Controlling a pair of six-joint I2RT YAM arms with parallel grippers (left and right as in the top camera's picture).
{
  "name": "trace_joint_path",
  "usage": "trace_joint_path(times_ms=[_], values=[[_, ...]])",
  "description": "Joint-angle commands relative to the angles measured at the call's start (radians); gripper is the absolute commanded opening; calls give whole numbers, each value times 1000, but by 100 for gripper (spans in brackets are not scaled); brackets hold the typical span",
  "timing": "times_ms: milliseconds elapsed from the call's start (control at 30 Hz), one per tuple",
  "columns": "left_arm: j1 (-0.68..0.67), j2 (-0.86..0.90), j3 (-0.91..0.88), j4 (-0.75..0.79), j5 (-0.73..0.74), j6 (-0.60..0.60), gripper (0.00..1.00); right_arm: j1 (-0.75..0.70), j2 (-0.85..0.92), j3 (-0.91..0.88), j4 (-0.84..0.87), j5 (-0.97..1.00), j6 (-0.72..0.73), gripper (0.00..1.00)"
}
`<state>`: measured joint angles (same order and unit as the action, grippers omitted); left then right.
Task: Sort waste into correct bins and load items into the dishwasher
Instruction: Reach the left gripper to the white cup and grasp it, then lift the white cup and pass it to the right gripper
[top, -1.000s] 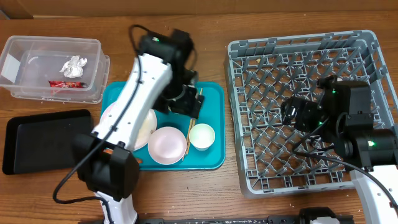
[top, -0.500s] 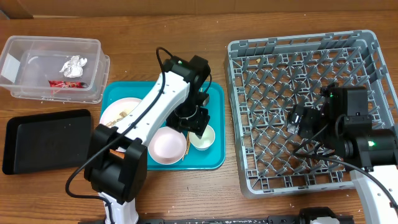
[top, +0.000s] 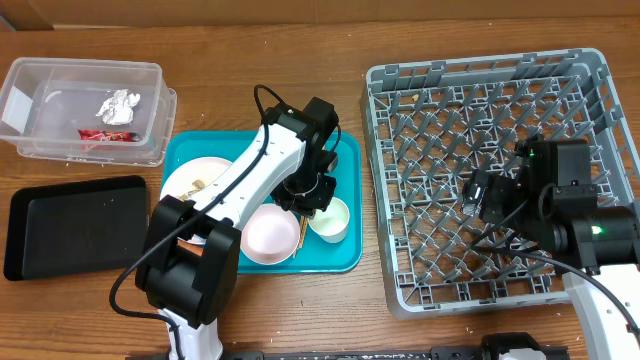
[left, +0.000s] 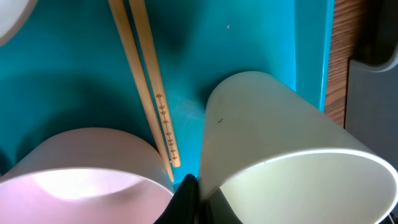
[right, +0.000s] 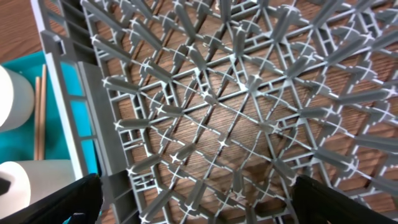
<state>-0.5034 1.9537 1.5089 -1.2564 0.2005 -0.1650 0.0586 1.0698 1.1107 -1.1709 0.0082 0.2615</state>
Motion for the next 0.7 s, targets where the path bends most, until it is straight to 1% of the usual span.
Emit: trace_joint_path(times_ms=[0,33,67,100,133,200,233,300,367,400,433,500,567,667], values=[[12,8,1,1,28,-26,4,-3,0,22,-13,88,1,100],[23,8,10,0,49,-26,4,-3,0,22,-20,127,2,100],[59,8,38,1,129,-20,4,-11,0,22,-19,217,38,100],[81,8,54,2,185,-11,4,-23,0,22,-11,258,67,100],[105,8,70,6,251,3,4,-37,0,22,2,269,81,100],[166,8,101,27,445,47,4,-74,1,22,44,235,79,100],[202,8,112,51,597,85,4,-102,6,22,83,166,49,100],[252,8,114,109,859,137,4,-142,22,22,140,-21,-40,100],[287,8,113,170,1112,189,4,-171,49,22,182,-277,-148,100],[297,8,113,203,1217,208,4,-179,66,22,195,-418,-215,100],[301,8,113,232,1281,212,4,-183,84,22,203,-558,-285,100],[299,8,113,268,1342,211,4,-183,124,22,211,-845,-406,100],[285,8,113,273,1337,211,4,-179,164,22,207,-1115,-522,100],[258,8,113,275,1334,211,4,-171,205,22,216,-1340,-596,100]])
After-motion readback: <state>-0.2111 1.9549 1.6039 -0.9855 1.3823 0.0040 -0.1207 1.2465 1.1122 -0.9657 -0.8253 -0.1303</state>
